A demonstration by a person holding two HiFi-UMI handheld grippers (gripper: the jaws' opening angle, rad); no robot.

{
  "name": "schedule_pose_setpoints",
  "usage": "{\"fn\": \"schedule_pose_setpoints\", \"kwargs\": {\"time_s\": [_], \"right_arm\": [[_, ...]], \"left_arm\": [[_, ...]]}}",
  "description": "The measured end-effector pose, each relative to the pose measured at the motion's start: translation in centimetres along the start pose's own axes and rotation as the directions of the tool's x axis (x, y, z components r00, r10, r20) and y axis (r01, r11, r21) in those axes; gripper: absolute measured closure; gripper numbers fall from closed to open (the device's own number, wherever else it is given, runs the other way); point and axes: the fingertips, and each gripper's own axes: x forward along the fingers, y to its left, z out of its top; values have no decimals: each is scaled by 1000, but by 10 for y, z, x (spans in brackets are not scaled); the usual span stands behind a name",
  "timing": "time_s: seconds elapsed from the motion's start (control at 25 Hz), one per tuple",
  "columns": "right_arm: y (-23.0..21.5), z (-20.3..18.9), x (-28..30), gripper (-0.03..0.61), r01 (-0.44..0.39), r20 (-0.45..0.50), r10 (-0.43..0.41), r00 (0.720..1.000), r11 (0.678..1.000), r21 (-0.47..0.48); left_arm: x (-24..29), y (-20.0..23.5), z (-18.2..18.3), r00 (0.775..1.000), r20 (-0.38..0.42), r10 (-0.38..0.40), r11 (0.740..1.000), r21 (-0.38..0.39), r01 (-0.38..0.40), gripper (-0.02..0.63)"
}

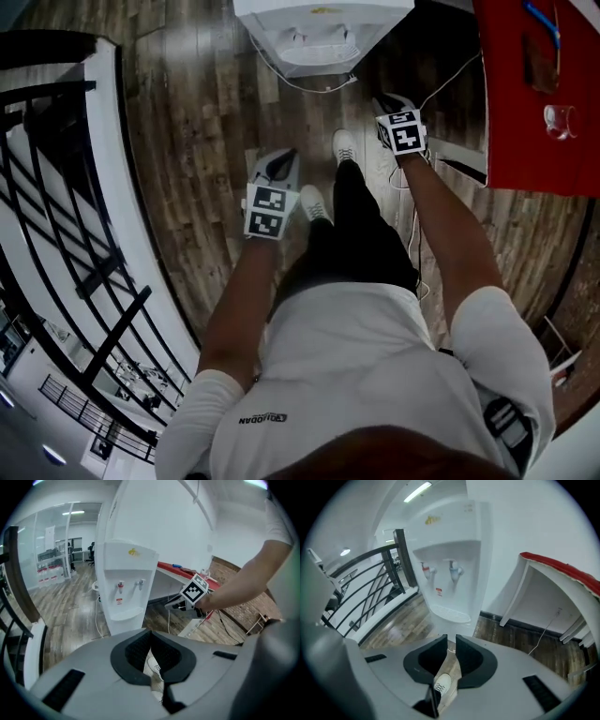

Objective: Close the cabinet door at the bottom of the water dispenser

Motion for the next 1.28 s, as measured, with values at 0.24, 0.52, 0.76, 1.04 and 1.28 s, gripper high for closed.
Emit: {"fn": "schedule_pose_setpoints", "kwargs": {"time_s": [0.24, 0.52, 0.76, 1.04, 1.28], "right_arm": [[49, 27, -102, 537, -99, 120, 91, 989, 993, 70], [135, 96, -231, 554, -248, 284, 256, 924, 967, -66], [175, 126, -327, 552, -289, 416, 288, 863, 955, -62], [201, 137, -418, 551, -414, 579, 322, 749, 910, 29], [186, 110, -431, 552, -464, 594, 373, 713, 886, 1]], "left_arm": [[-53, -42, 28, 995, 74, -60, 998, 10, 59, 621], [-143, -95, 100, 957, 191, -220, 975, 25, 220, 621], [-217, -123, 132, 922, 320, -216, 976, 95, 196, 621], [-271, -156, 139, 865, 439, -242, 969, 155, 193, 621], [-273, -167, 140, 863, 458, -212, 975, 162, 154, 621]]}}
